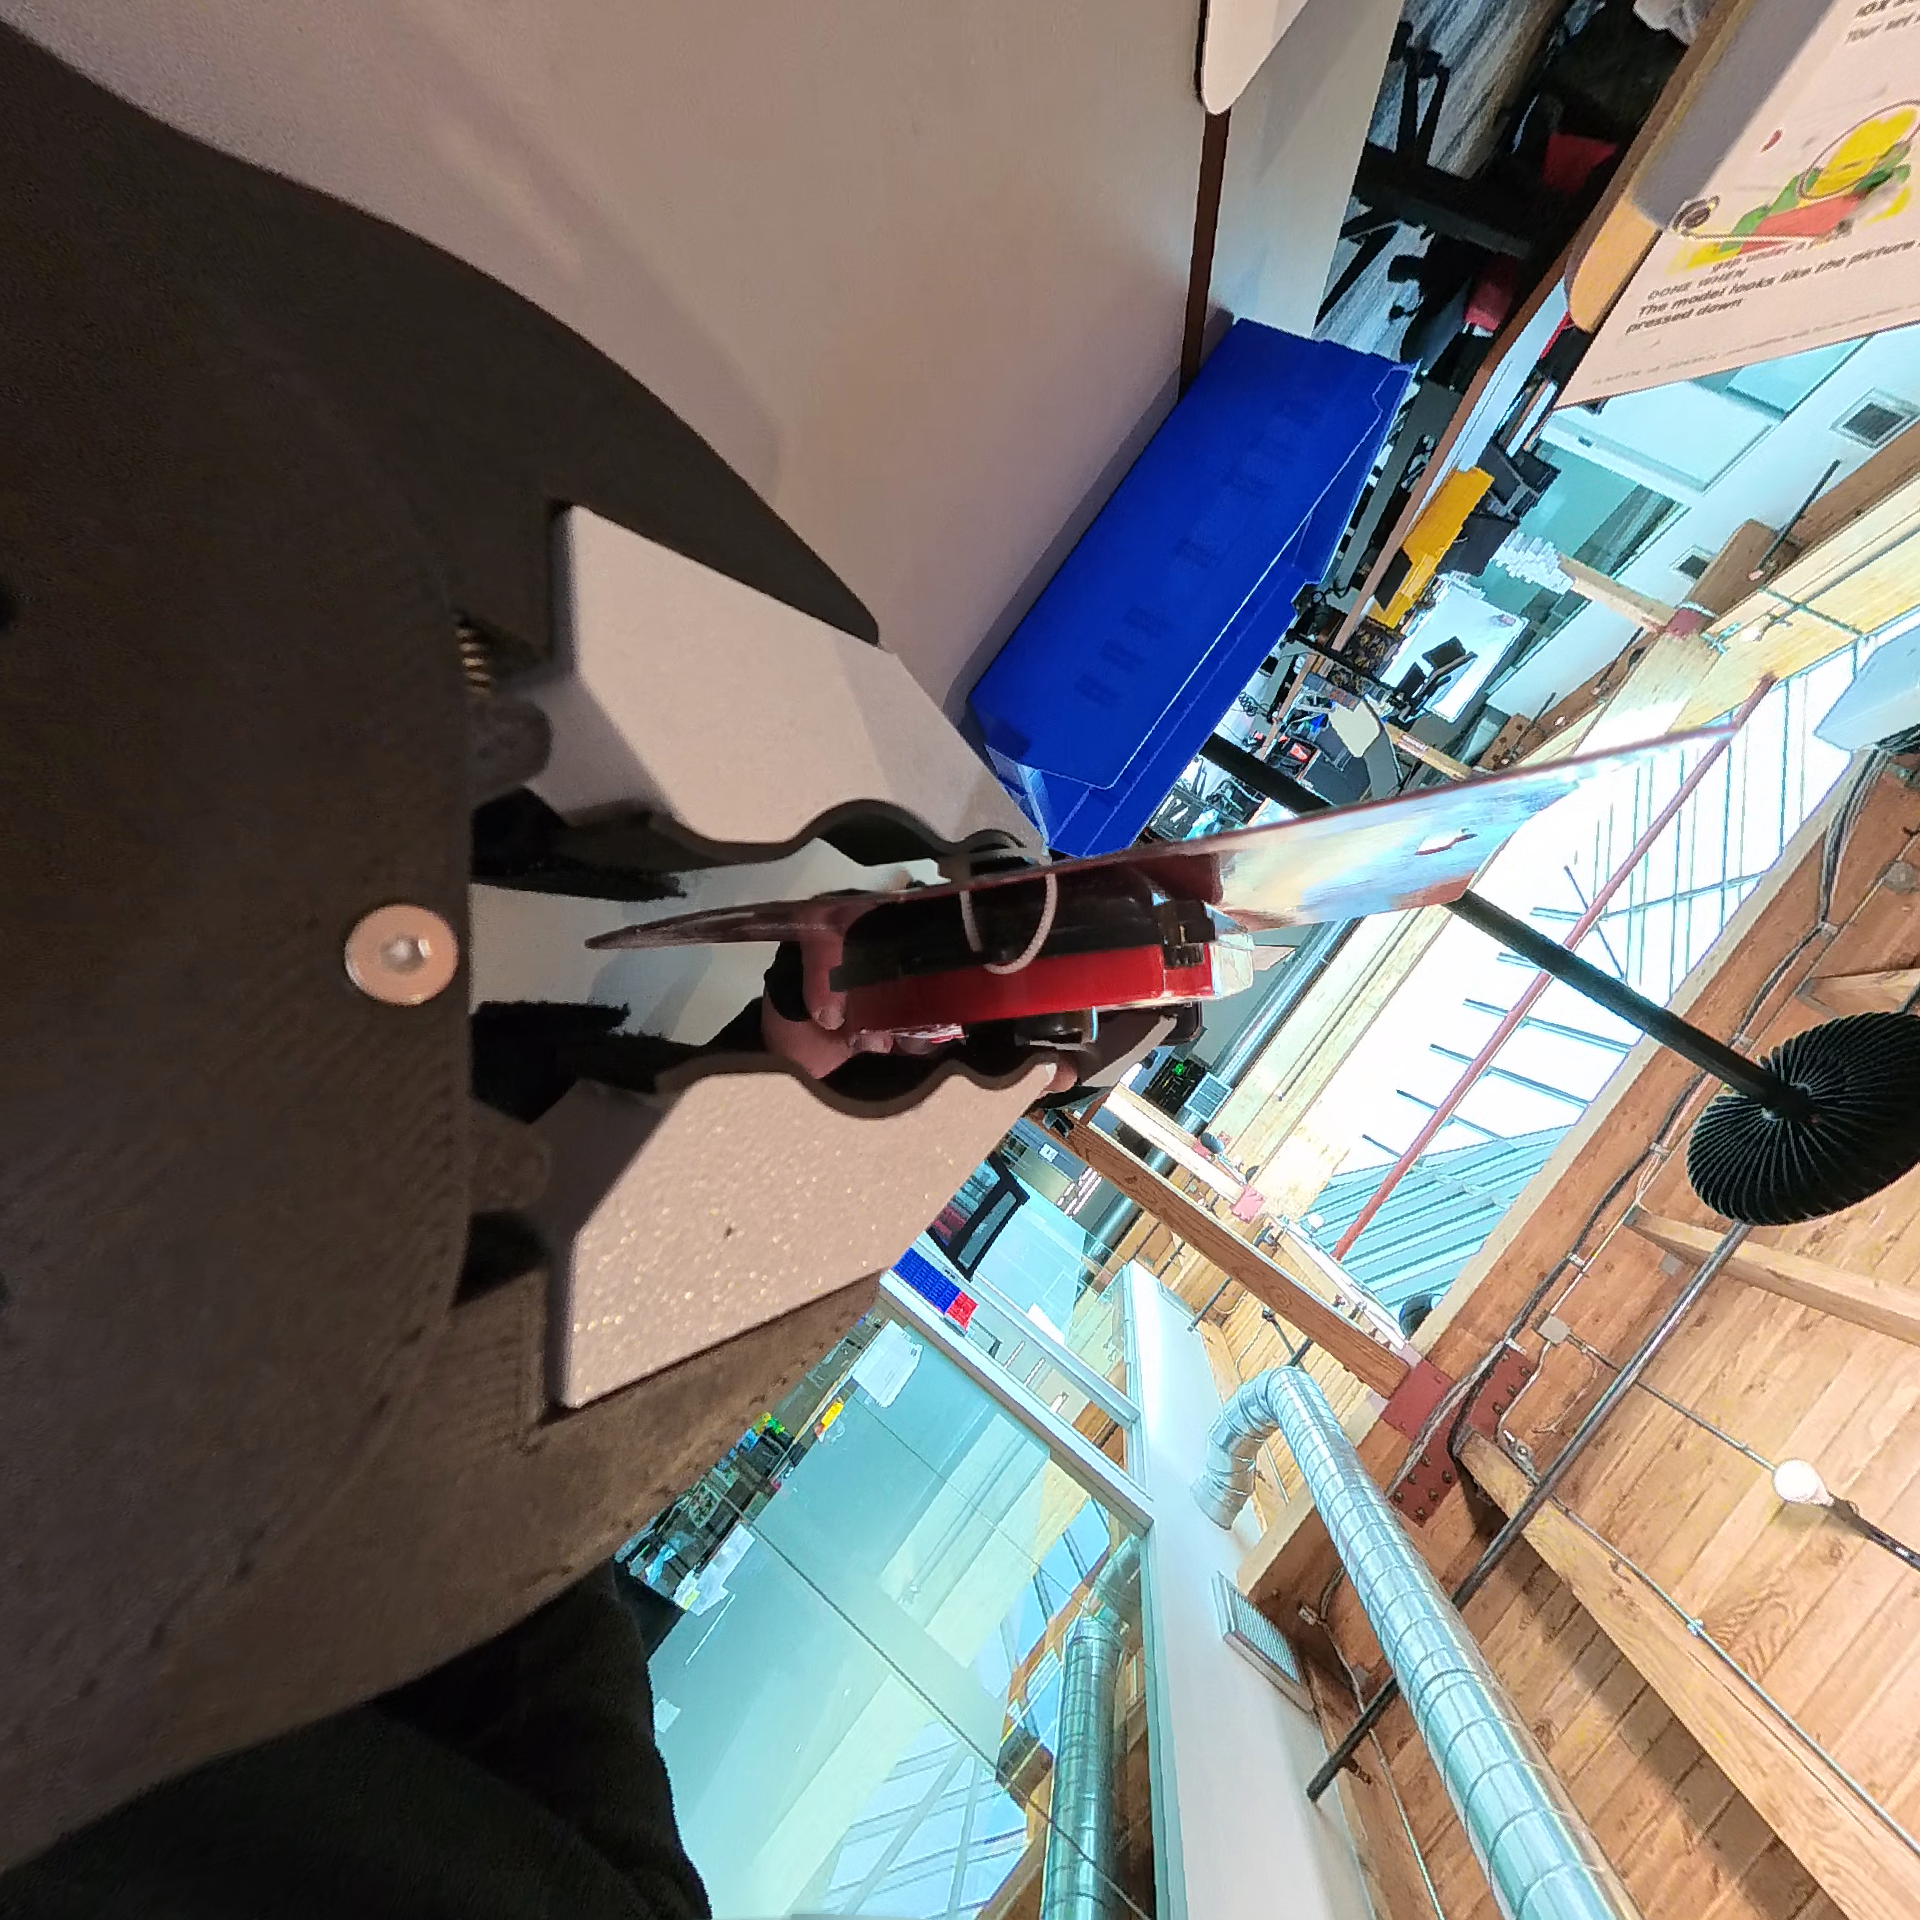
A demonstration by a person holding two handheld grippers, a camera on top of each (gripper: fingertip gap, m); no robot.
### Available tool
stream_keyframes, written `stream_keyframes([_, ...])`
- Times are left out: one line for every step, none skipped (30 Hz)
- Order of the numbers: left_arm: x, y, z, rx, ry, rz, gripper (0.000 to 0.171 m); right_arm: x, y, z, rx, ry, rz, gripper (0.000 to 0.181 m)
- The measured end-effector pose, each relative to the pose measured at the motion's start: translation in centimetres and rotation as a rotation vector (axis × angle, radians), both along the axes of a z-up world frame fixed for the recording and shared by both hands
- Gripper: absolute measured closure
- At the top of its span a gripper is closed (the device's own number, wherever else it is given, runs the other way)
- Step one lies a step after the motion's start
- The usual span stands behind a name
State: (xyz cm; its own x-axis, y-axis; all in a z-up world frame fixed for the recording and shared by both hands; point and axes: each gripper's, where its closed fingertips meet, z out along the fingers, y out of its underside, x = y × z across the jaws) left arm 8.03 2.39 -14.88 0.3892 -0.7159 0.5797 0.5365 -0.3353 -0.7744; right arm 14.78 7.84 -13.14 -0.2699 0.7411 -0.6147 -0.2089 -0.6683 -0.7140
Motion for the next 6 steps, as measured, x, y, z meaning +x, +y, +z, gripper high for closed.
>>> stream_keyframes([0.0,0.02,0.0,0.001,0.001,0.003,0.141,0.0,0.0,0.03,0.0,0.001,0.0,0.153])
stream_keyframes([0.04,-0.02,0.04,0.004,0.0,0.002,0.141,0.01,-0.01,0.03,0.0,0.001,0.001,0.153])
stream_keyframes([0.05,-0.03,0.05,0.005,0.0,0.001,0.141,0.01,-0.01,0.04,0.0,0.001,0.001,0.153])
stream_keyframes([0.04,-0.01,0.03,0.005,0.001,0.003,0.14,-0.01,-0.01,0.02,0.001,0.0,0.001,0.153])
stream_keyframes([0.03,-0.01,0.03,0.005,0.0,0.003,0.141,-0.01,-0.03,0.03,0.001,0.0,0.001,0.153])
stream_keyframes([0.03,-0.02,0.04,0.006,-0.002,0.003,0.14,-0.02,-0.03,0.02,0.002,0.0,0.001,0.153])
